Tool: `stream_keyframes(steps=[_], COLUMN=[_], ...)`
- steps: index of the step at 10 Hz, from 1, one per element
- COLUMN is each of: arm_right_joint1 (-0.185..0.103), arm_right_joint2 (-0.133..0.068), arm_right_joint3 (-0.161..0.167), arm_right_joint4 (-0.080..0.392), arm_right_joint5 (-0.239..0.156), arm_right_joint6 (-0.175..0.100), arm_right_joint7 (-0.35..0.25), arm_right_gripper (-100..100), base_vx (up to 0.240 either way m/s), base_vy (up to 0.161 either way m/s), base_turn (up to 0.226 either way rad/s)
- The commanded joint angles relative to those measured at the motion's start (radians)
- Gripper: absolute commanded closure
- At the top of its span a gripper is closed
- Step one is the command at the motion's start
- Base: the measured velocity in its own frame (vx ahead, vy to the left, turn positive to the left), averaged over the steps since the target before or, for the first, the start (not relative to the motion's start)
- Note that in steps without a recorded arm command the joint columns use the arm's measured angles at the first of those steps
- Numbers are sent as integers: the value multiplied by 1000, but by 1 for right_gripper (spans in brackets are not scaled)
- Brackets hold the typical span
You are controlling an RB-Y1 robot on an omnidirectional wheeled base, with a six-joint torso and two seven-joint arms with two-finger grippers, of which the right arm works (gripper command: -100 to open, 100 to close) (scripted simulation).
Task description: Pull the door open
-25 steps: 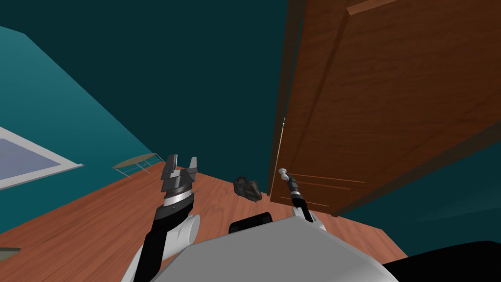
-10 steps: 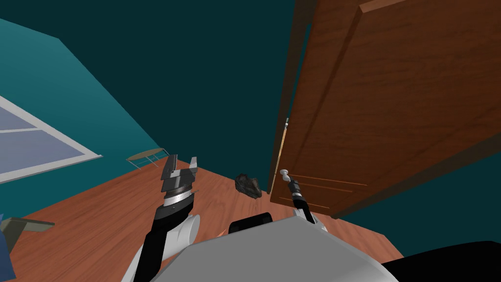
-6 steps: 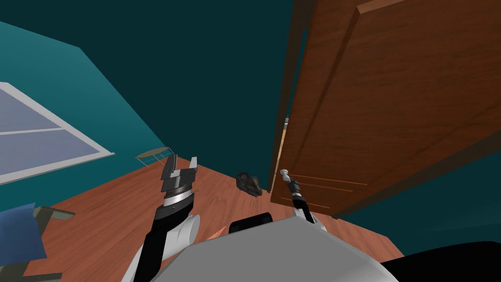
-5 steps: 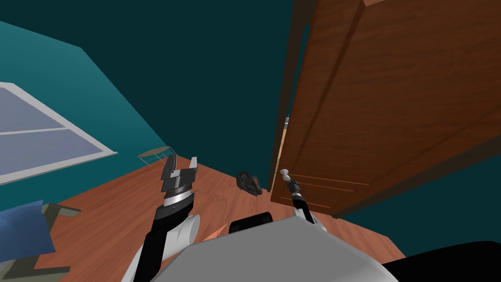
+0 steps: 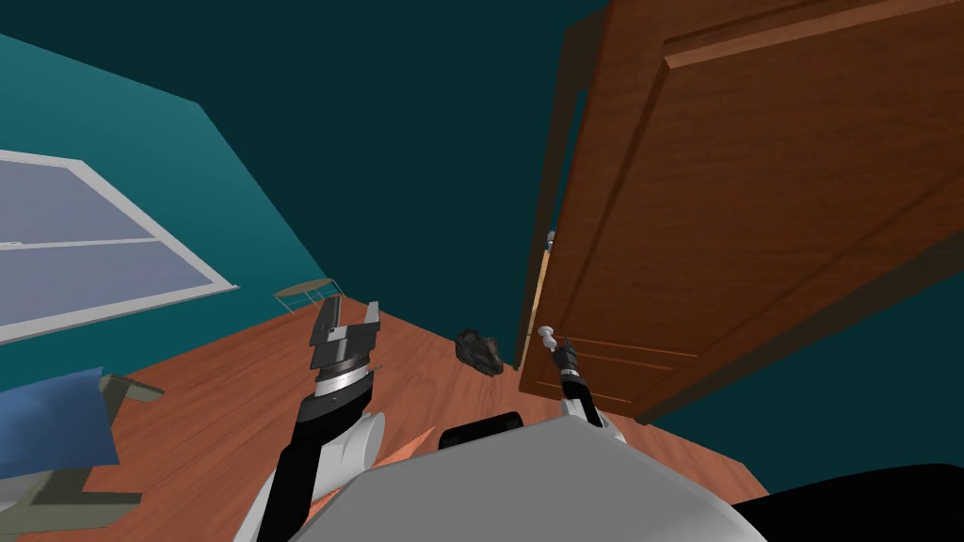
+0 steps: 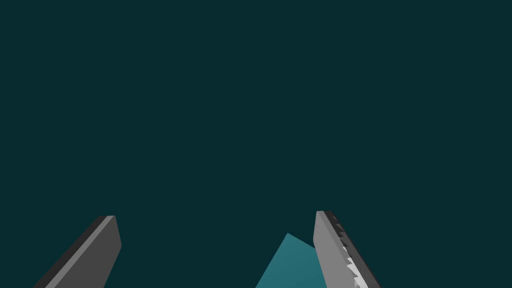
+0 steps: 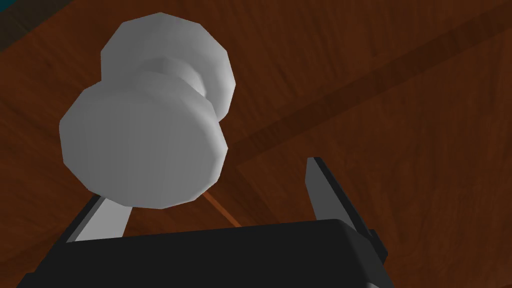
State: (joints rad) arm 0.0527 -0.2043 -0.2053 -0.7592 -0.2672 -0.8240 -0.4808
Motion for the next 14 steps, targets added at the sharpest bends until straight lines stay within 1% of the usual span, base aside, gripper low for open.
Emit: stream_keyframes(steps=[1, 2, 3, 5, 6, 7, 8, 9, 11, 12, 13, 14], arm_right_joint1=[3, 2, 2, -1, -1, -3, -4, -4, -8, -8, -9, -9], arm_right_joint2=[17, 21, 21, 30, 30, 34, 39, 39, 49, 49, 54, 54], arm_right_joint3=[18, 25, 25, 39, 39, 47, 55, 55, 71, 71, 80, 80], arm_right_joint4=[-18, -21, -21, -27, -27, -31, -34, -34, -41, -41, -45, -45], arm_right_joint5=[-19, -36, -36, -70, -70, -89, -108, -108, -147, -147, -167, -167], arm_right_joint6=[6, 6, 6, 7, 7, 8, 9, 9, 10, 10, 11, 11], arm_right_joint7=[-50, -78, -88, -153, -164, -202, -227, -243, -306, -323, -357, -363], arm_right_gripper=[-100, -100, -100, -100, -100, -100, -100, -100, -100, -100, -100, -100], base_vx=[-96, -87, -51, -63, -53, -50, -75, -66, -71, -60, -59, -43], base_vy=[14, 9, 14, 4, -6, -7, -13, -5, -9, -7, 4, 0], base_turn=[72, 87, 41, 49, 25, 37, 72, 26, 55, 26, 41, 19])
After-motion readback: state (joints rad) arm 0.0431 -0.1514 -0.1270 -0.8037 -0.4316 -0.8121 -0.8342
